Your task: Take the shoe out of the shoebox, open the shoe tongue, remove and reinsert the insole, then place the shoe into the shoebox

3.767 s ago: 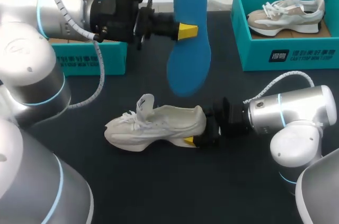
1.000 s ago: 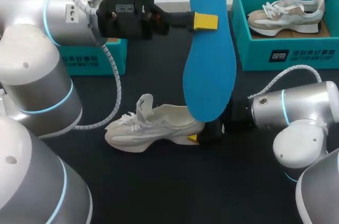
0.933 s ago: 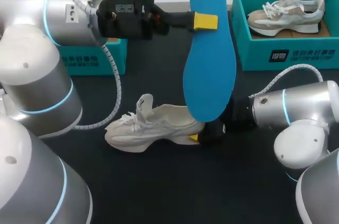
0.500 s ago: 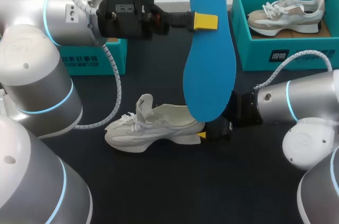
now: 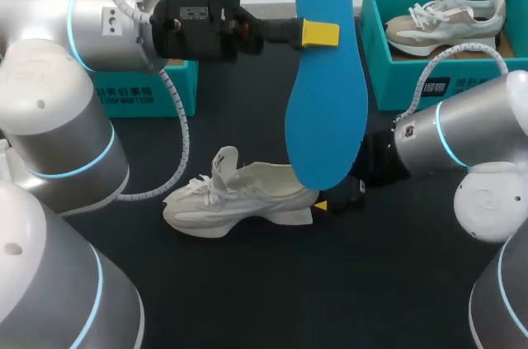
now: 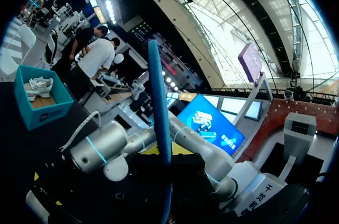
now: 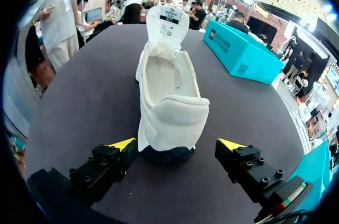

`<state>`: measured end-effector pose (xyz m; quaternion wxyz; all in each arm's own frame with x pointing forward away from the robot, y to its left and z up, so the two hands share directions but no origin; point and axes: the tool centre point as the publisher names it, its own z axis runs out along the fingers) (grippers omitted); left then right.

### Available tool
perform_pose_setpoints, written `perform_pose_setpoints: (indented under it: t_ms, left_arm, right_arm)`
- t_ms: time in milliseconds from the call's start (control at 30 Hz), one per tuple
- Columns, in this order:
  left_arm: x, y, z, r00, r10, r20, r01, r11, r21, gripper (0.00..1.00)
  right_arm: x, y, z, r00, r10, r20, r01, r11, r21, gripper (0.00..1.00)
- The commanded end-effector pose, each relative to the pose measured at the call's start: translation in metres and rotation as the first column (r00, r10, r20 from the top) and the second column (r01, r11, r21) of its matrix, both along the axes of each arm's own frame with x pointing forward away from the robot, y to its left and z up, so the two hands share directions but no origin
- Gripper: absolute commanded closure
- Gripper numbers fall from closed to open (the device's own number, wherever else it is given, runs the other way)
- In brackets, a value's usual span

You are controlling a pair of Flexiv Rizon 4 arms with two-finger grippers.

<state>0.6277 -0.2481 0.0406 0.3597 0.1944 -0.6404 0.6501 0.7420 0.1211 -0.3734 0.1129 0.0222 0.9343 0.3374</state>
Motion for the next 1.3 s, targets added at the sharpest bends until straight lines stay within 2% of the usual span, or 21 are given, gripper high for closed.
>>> perform_pose_setpoints:
  t_ms: [33,200,333,467,633,833,1300]
  left_arm:
    - [-0.001,0.000,-0.001,1.000,0.002,0.000,-0.002,1.000,-0.001,1.00]
    - [-0.001,0.000,-0.001,1.000,0.002,0.000,-0.002,1.000,-0.001,1.00]
    - [-0.001,0.000,-0.001,1.000,0.002,0.000,-0.002,1.000,-0.001,1.00]
    - [-0.001,0.000,-0.001,1.000,0.002,0.000,-0.002,1.000,-0.001,1.00]
    - [-0.001,0.000,-0.001,1.000,0.002,0.000,-0.002,1.000,-0.001,1.00]
    - [-0.001,0.000,-0.001,1.000,0.002,0.000,-0.002,1.000,-0.001,1.00]
    - [-0.001,0.000,-0.001,1.000,0.002,0.000,-0.002,1.000,-0.001,1.00]
  right_arm:
    - [-0.002,0.004,0.003,0.999,-0.035,-0.005,0.033,0.982,-0.188,0.00]
    - [-0.001,0.008,0.027,0.999,-0.009,0.048,0.027,0.927,-0.373,0.00]
    - [-0.003,0.012,0.034,1.000,0.003,-0.021,-0.012,0.885,-0.466,0.00]
    - [-0.006,0.011,0.032,0.996,-0.033,-0.088,-0.018,0.857,-0.515,0.00]
    - [-0.005,0.006,0.030,0.978,-0.137,-0.159,0.039,0.862,-0.505,0.00]
    - [-0.006,0.011,0.037,0.990,-0.103,-0.101,0.035,0.853,-0.521,0.00]
    - [-0.004,0.010,0.033,0.988,-0.113,-0.108,0.040,0.849,-0.527,0.00]
